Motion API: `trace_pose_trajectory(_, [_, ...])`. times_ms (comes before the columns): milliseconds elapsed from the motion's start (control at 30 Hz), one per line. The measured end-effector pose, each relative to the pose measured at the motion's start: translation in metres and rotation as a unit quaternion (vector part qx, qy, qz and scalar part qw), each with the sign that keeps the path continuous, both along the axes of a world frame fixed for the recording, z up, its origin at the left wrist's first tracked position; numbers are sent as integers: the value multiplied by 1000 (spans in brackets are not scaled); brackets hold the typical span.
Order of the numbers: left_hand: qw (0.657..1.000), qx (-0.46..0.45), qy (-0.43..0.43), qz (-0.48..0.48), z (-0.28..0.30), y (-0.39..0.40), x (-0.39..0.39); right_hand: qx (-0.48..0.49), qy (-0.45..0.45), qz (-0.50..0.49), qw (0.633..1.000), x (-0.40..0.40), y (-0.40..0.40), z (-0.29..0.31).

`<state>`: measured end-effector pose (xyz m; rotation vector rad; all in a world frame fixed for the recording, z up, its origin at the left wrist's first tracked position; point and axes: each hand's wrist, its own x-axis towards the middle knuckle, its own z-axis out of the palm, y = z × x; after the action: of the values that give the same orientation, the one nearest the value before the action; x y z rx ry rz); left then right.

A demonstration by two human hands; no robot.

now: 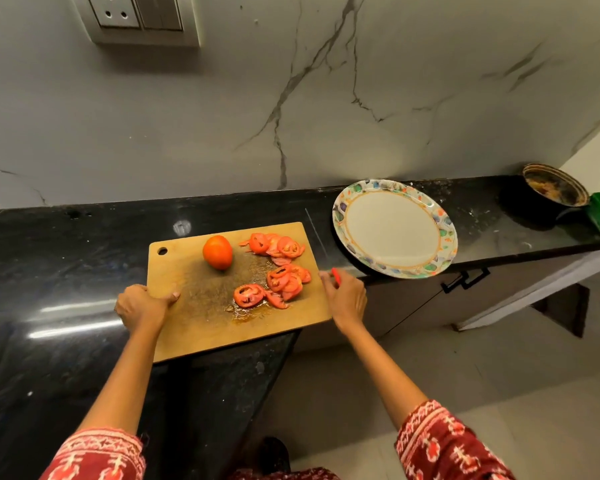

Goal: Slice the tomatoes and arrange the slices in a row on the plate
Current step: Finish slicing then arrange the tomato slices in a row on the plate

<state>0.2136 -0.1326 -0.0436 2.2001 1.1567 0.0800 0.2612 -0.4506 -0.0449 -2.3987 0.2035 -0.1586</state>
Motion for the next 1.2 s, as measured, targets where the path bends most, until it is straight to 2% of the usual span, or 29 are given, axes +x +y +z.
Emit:
trace_pose_trajectory(133, [999,4,39,14,3,-6,-4,0,49,-17,999,-20,11,-16])
trace_pose_trajectory(300, [1000,19,18,-8,6,-12,1,0,83,-72,994,-8,14,-11])
trace_pose_trajectory(600, [1000,12,10,-19,4,-27,37,-16,107,-83,991,44,6,8])
trace_pose_trajectory(933, [999,23,-5,-23,2,-36,80,-71,108,-32,991,95,-4,11])
trace_pose_trajectory(1100, [999,46,3,-18,0,-42,97,-59,140,-4,988,123,-16,16])
trace_pose_trajectory(1200, [999,52,-7,-8,-1,-48,105,-53,127,15,990,138,-22,18])
